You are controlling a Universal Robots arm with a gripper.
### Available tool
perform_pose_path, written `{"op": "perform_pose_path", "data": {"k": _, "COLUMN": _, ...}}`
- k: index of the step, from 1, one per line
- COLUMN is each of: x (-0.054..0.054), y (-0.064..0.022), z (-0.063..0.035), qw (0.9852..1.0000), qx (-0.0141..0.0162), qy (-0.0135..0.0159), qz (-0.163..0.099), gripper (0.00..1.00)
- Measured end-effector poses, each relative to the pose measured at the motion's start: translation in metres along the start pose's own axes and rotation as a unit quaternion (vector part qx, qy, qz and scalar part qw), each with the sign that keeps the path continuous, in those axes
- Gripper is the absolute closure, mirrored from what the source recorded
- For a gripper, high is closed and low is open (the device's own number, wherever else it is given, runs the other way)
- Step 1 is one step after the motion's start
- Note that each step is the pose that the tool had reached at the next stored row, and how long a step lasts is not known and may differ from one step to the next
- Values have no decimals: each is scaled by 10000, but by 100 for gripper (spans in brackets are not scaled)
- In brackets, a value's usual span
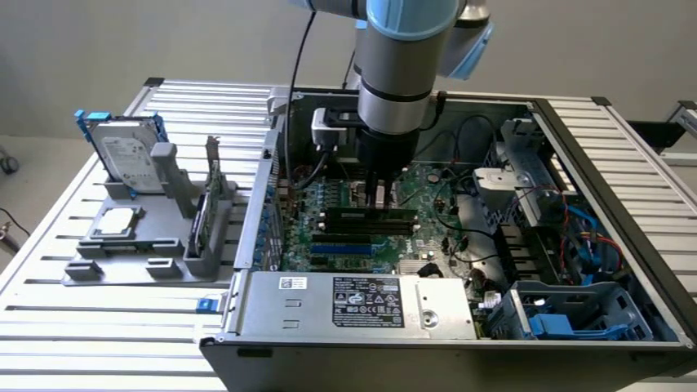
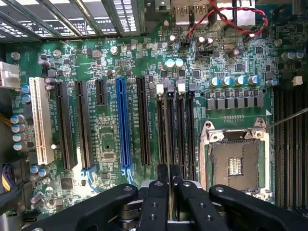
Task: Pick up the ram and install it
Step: 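Insert the ram into the slot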
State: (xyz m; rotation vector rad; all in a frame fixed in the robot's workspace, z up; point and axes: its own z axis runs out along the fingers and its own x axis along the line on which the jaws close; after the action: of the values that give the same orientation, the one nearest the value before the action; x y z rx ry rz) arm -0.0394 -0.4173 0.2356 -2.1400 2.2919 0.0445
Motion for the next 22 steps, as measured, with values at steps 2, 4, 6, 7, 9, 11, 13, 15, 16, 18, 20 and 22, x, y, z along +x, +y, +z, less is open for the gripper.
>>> {"op": "perform_pose_path", "data": {"k": 2, "x": 0, "y": 0, "z": 0, "qw": 10000, "qx": 0, "qy": 1, "qz": 0, "gripper": 86}}
{"op": "perform_pose_path", "data": {"k": 4, "x": 0, "y": 1, "z": 0, "qw": 10000, "qx": 0, "qy": 1, "qz": 0, "gripper": 86}}
{"op": "perform_pose_path", "data": {"k": 6, "x": 1, "y": 1, "z": 1, "qw": 10000, "qx": 0, "qy": -1, "qz": 0, "gripper": 86}}
{"op": "perform_pose_path", "data": {"k": 7, "x": 4, "y": 1, "z": 2, "qw": 10000, "qx": 1, "qy": -1, "qz": 1, "gripper": 86}}
{"op": "perform_pose_path", "data": {"k": 9, "x": 13, "y": 0, "z": 2, "qw": 10000, "qx": 0, "qy": -1, "qz": 0, "gripper": 86}}
{"op": "perform_pose_path", "data": {"k": 11, "x": 25, "y": -1, "z": 3, "qw": 10000, "qx": 0, "qy": -1, "qz": 1, "gripper": 86}}
{"op": "perform_pose_path", "data": {"k": 13, "x": 36, "y": -2, "z": 4, "qw": 10000, "qx": 0, "qy": 0, "qz": 0, "gripper": 86}}
{"op": "perform_pose_path", "data": {"k": 15, "x": 40, "y": -2, "z": 5, "qw": 10000, "qx": -1, "qy": -1, "qz": 1, "gripper": 86}}
{"op": "perform_pose_path", "data": {"k": 16, "x": 42, "y": -2, "z": 7, "qw": 10000, "qx": -1, "qy": -1, "qz": 1, "gripper": 86}}
{"op": "perform_pose_path", "data": {"k": 18, "x": 43, "y": -3, "z": 16, "qw": 10000, "qx": -1, "qy": -1, "qz": 0, "gripper": 86}}
{"op": "perform_pose_path", "data": {"k": 20, "x": 44, "y": -3, "z": 31, "qw": 10000, "qx": -1, "qy": 0, "qz": 0, "gripper": 86}}
{"op": "perform_pose_path", "data": {"k": 22, "x": 45, "y": -3, "z": 49, "qw": 10000, "qx": -1, "qy": 0, "qz": 0, "gripper": 86}}
